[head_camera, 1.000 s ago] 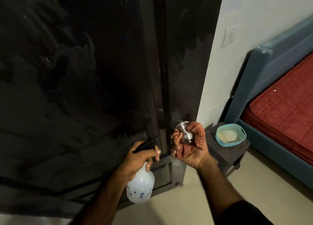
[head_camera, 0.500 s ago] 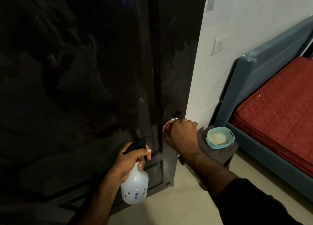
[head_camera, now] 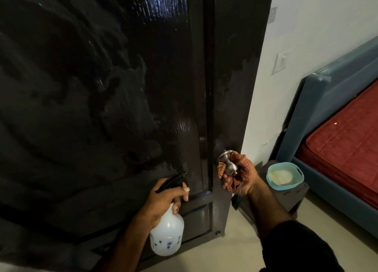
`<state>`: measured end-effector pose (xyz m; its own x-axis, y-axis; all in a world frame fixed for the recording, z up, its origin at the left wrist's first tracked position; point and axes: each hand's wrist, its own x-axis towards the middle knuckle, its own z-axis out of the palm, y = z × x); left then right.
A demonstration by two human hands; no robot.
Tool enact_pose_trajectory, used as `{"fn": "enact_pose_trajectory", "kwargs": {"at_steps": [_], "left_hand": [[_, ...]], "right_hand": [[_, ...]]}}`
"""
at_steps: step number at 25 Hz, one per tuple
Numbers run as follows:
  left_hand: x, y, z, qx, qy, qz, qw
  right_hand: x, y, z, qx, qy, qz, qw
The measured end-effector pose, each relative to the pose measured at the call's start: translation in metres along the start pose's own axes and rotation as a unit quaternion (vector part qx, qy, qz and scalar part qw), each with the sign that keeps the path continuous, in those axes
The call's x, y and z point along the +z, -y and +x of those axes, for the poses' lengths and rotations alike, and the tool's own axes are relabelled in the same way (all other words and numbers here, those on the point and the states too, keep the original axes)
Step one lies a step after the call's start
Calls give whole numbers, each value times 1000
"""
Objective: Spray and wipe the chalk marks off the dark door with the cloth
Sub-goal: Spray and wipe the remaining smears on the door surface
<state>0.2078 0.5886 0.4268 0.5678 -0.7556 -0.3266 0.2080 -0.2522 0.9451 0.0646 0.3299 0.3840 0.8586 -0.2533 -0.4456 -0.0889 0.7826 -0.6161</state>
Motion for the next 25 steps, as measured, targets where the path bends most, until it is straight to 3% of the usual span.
{"fn": "enact_pose_trajectory", "kwargs": {"at_steps": [4, 7, 9, 11, 12, 13, 16, 20, 21, 22, 24, 25], "left_hand": [[-12, -8, -4, 15, 10, 7, 1000], [-13, -5, -6, 23, 4, 2, 1000], [-8, -2, -8, 19, -7, -6, 1000], [-1, 0, -10, 7, -16, -10, 1000], [2, 0, -11, 4, -18, -13, 1000], [3, -1, -12, 4, -20, -15, 1000], [2, -3, -14, 10, -25, -13, 1000], [-12, 0, -14, 13, -22, 0, 1000], [-15, 2, -13, 11, -23, -2, 1000], [-16, 5, -13, 8, -23, -6, 1000], [-13, 6, -13, 5, -24, -15, 1000], [-11, 7, -12, 8, -23, -19, 1000]], "right_hand": [[-22, 21, -14, 33, -77, -59, 995], [-16, 36, -34, 3, -194, -205, 959], [0, 26, -35, -39, -315, -354, 880], [10, 11, -30, -59, -411, -474, 777], [14, 5, -29, -81, -452, -504, 731], [14, 2, -26, -134, -472, -504, 710], [23, -2, -33, -266, -401, -467, 742], [5, 31, -53, -159, -212, -383, 885], [1, 39, -55, -121, -183, -403, 889], [0, 44, -54, -95, -179, -460, 864], [9, 42, -40, -77, -228, -560, 793], [12, 41, -29, -77, -269, -567, 775]]}}
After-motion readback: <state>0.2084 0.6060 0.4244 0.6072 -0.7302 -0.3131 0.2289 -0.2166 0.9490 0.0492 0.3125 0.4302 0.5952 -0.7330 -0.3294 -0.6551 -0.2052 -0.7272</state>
